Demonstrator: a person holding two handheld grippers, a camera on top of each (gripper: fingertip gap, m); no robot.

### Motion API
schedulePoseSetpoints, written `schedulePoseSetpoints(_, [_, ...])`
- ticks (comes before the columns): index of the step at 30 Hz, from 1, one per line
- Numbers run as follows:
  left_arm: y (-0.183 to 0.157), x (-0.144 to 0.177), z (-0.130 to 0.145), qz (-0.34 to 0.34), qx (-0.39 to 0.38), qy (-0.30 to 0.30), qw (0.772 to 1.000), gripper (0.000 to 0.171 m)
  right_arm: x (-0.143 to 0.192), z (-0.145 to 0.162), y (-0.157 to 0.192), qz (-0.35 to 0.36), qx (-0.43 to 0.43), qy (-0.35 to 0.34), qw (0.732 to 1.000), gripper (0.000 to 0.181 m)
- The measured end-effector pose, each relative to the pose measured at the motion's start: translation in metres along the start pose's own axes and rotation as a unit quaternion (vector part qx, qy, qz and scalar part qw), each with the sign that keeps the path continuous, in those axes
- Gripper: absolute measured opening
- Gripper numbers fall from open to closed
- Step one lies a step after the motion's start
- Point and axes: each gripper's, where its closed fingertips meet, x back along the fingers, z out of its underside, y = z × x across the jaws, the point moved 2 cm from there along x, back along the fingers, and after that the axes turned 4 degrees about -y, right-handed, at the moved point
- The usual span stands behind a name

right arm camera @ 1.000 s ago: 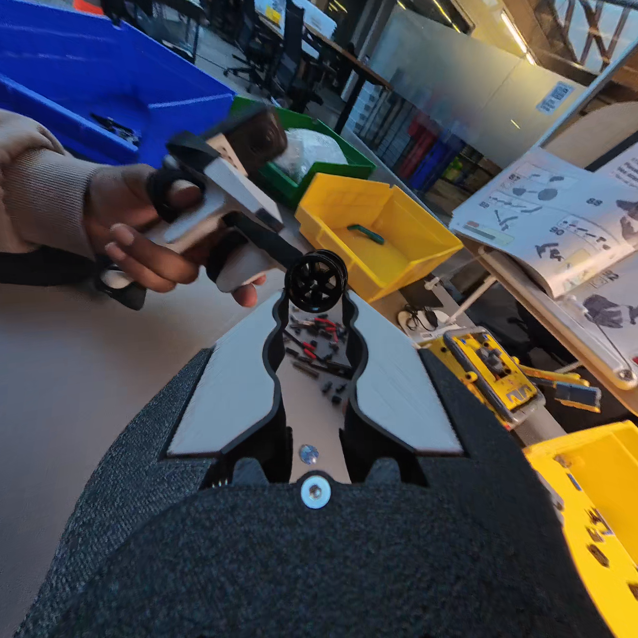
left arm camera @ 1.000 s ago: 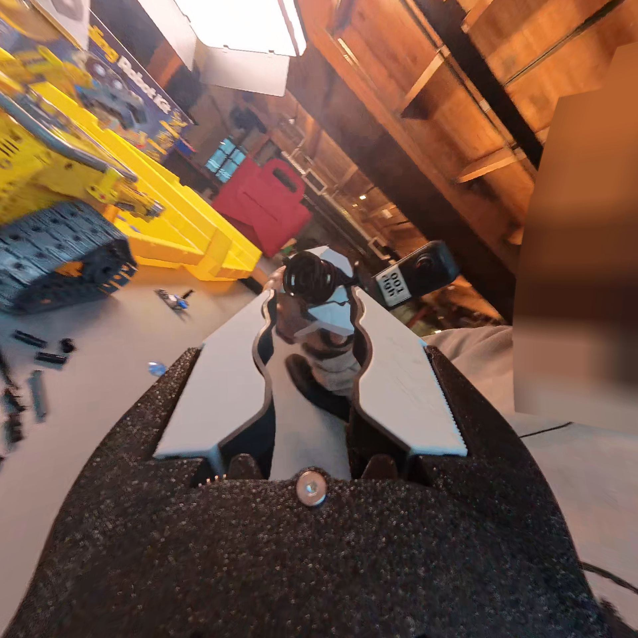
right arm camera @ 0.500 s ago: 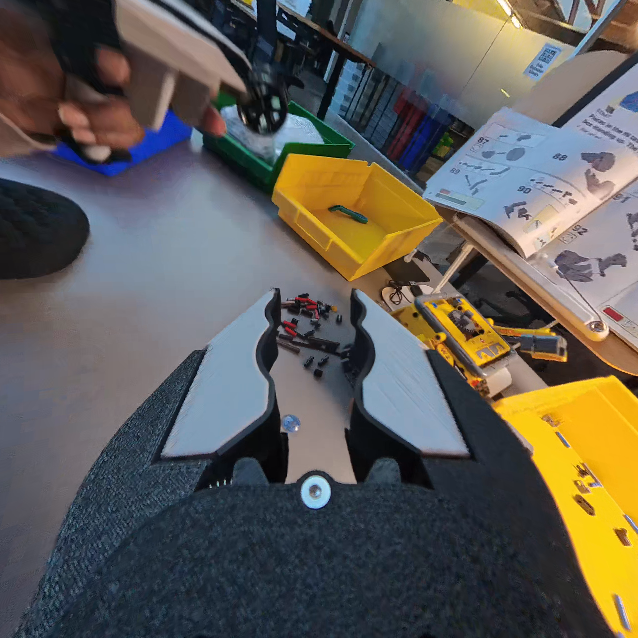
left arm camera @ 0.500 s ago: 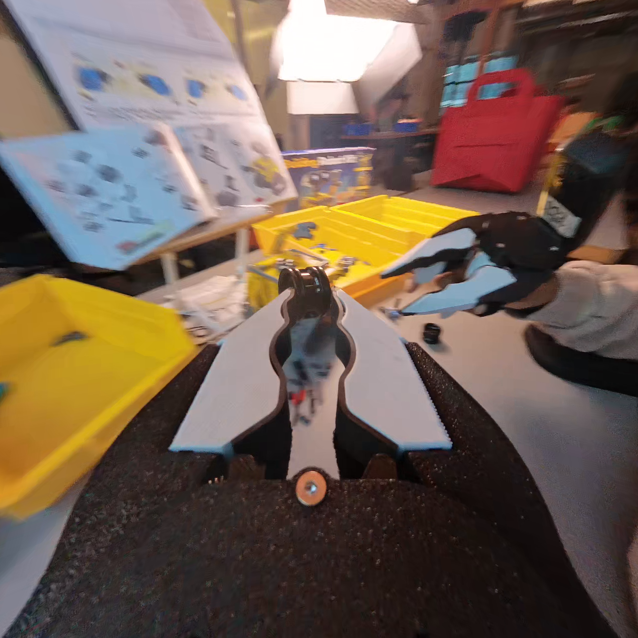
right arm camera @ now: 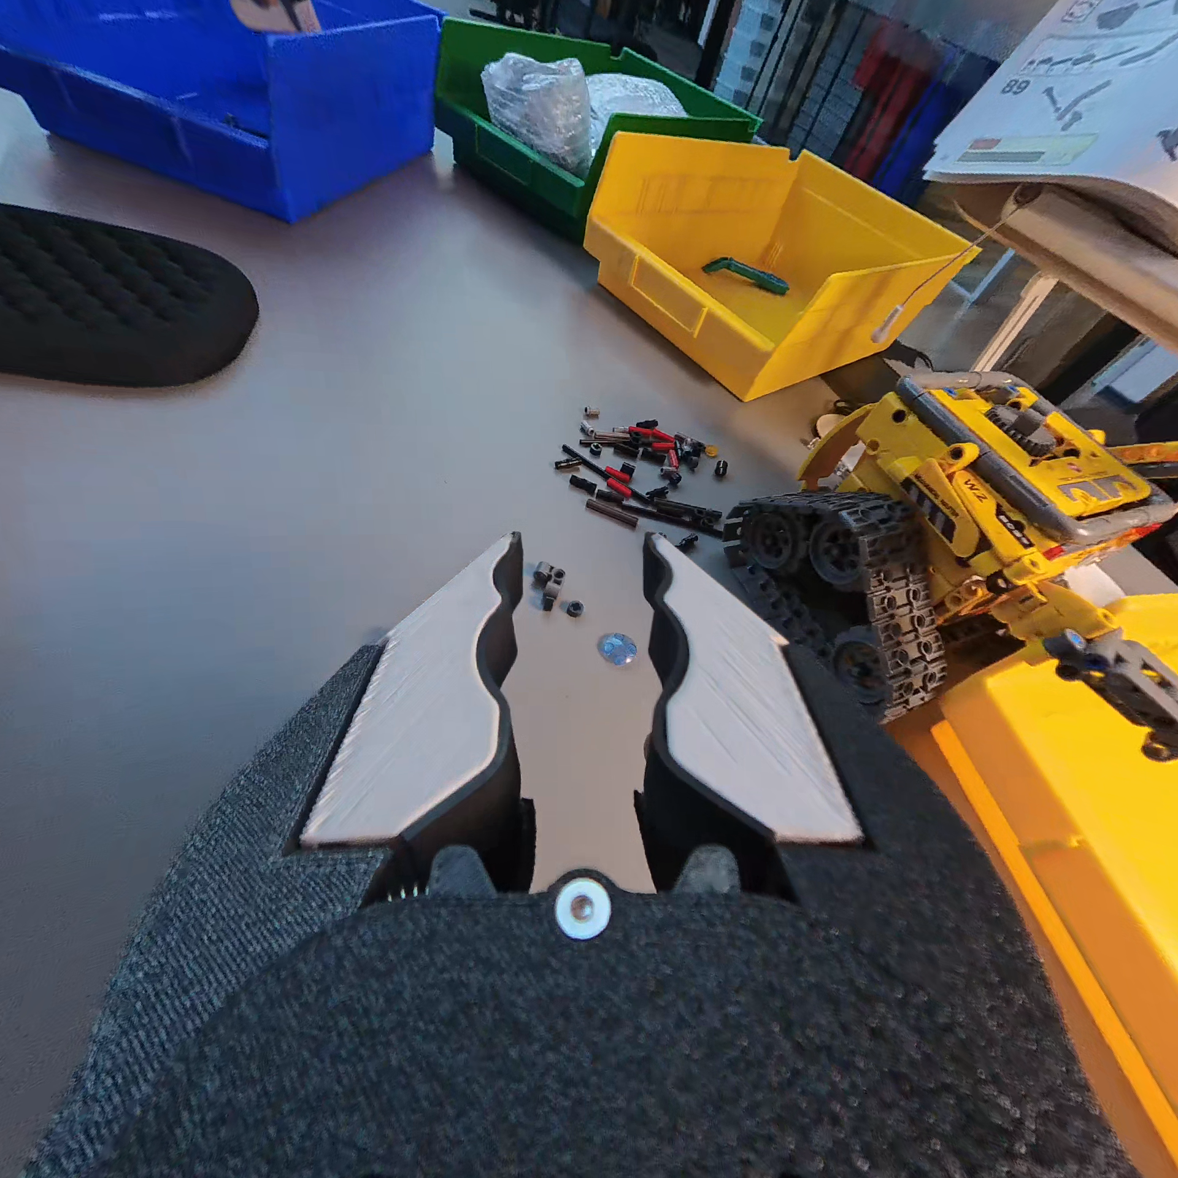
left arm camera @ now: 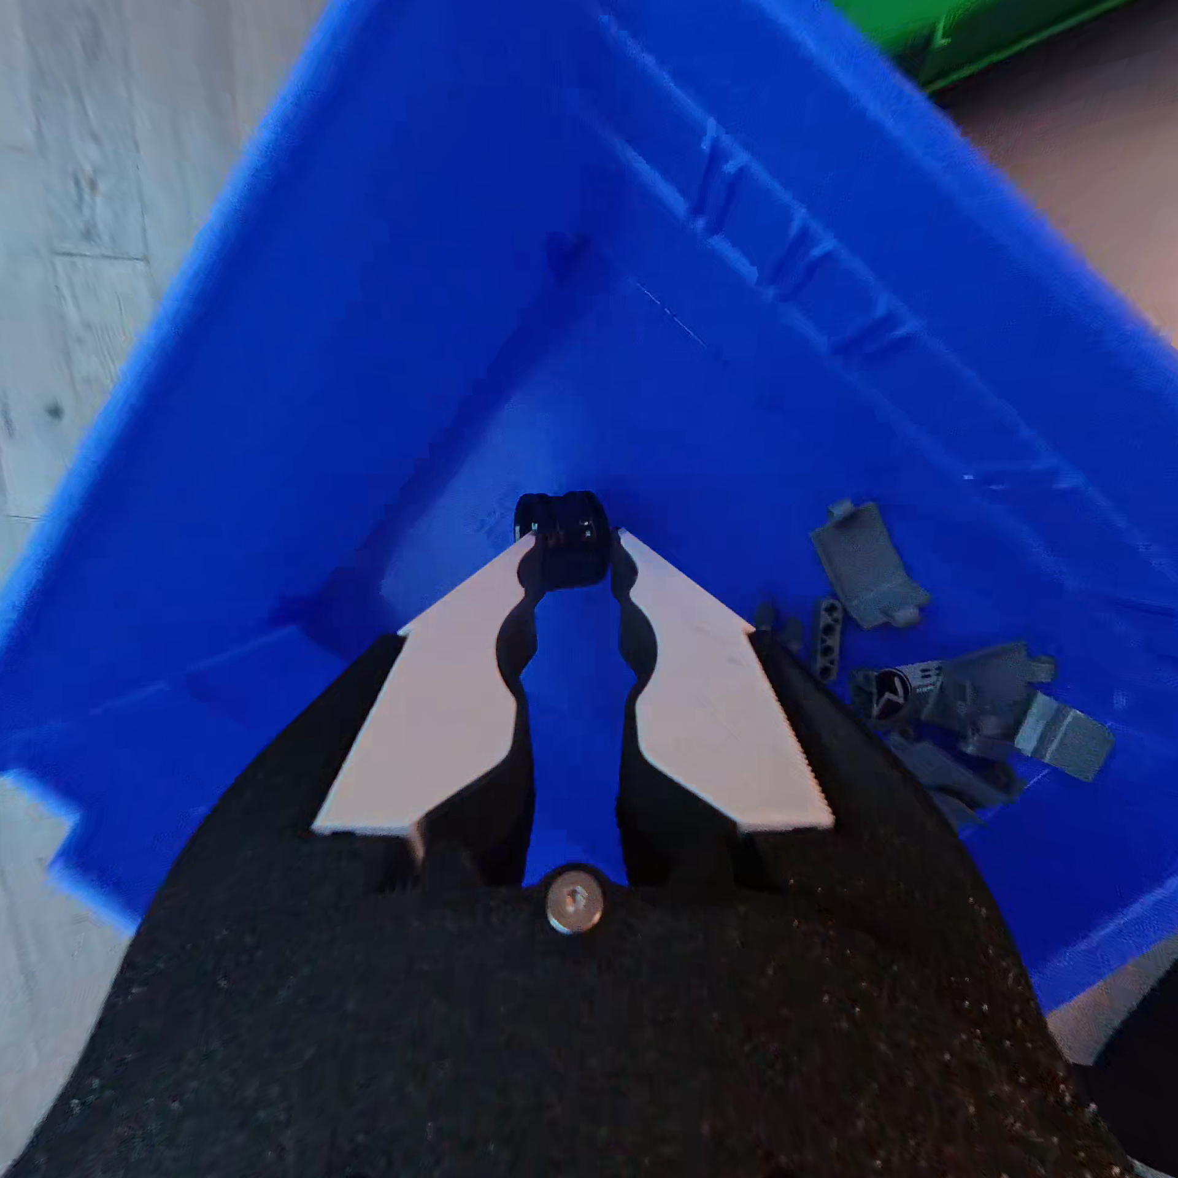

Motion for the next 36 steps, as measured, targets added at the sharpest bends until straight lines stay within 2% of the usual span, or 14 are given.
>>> schedulePoseSetpoints(3, [-0.001,-0.018,-0.011,0.020,0.024,-0.005,0.999,0.019,0.004,0.005,0.002,0.011,0.024,0.006,1.000,0.034])
schedulePoseSetpoints(7, [-0.011,-0.024,-0.043,0.040,0.054,-0.061,0.996,0.020,0.004,0.012,0.002,0.011,0.023,0.014,1.000,0.034])
schedulePoseSetpoints(9, [-0.018,-0.024,-0.057,0.066,0.081,-0.090,0.990,0.026,0.003,0.012,0.002,0.010,0.020,0.013,1.000,0.034])
schedulePoseSetpoints(12, [-0.013,-0.022,-0.058,0.034,0.066,-0.094,0.993,0.036,0.004,0.013,0.001,0.013,0.027,0.014,0.999,0.034])
schedulePoseSetpoints(15, [-0.006,-0.002,-0.063,-0.016,0.050,-0.124,0.991,0.035,0.005,0.015,0.000,0.014,0.027,0.015,0.999,0.034])
schedulePoseSetpoints(17, [-0.007,0.025,-0.074,-0.065,0.019,-0.175,0.982,0.034,0.005,0.016,-0.001,0.012,0.022,0.014,1.000,0.034])
schedulePoseSetpoints(18, [-0.018,0.042,-0.082,-0.075,-0.005,-0.213,0.974,0.033,0.005,0.016,-0.001,0.011,0.020,0.012,1.000,0.034])
schedulePoseSetpoints(19, [-0.039,0.060,-0.091,-0.070,-0.034,-0.253,0.964,0.033,0.004,0.016,-0.002,0.010,0.018,0.010,1.000,0.034])
schedulePoseSetpoints(21, [-0.102,0.094,-0.102,-0.031,-0.104,-0.325,0.939,0.033,0.004,0.015,-0.005,0.009,0.011,0.006,1.000,0.034])
schedulePoseSetpoints(24, [-0.226,0.125,-0.093,0.081,-0.213,-0.396,0.890,0.032,0.005,0.013,-0.009,0.002,-0.019,-0.002,1.000,0.034])
schedulePoseSetpoints(27, [-0.358,0.120,-0.051,0.252,-0.315,-0.376,0.834,0.034,0.008,0.012,-0.015,0.005,-0.040,-0.013,0.999,0.034])
schedulePoseSetpoints(30, [-0.465,0.098,0.005,0.379,-0.406,-0.316,0.769,0.037,0.012,0.015,-0.028,0.028,-0.034,-0.007,0.999,0.034])
schedulePoseSetpoints(33, [-0.529,0.073,0.050,0.422,-0.486,-0.254,0.722,0.046,0.021,0.015,-0.034,0.019,-0.033,0.017,0.999,0.034])
schedulePoseSetpoints(36, [-0.554,0.053,0.070,0.412,-0.541,-0.222,0.699,0.045,0.030,0.023,-0.007,-0.080,-0.046,0.059,0.994,0.034])
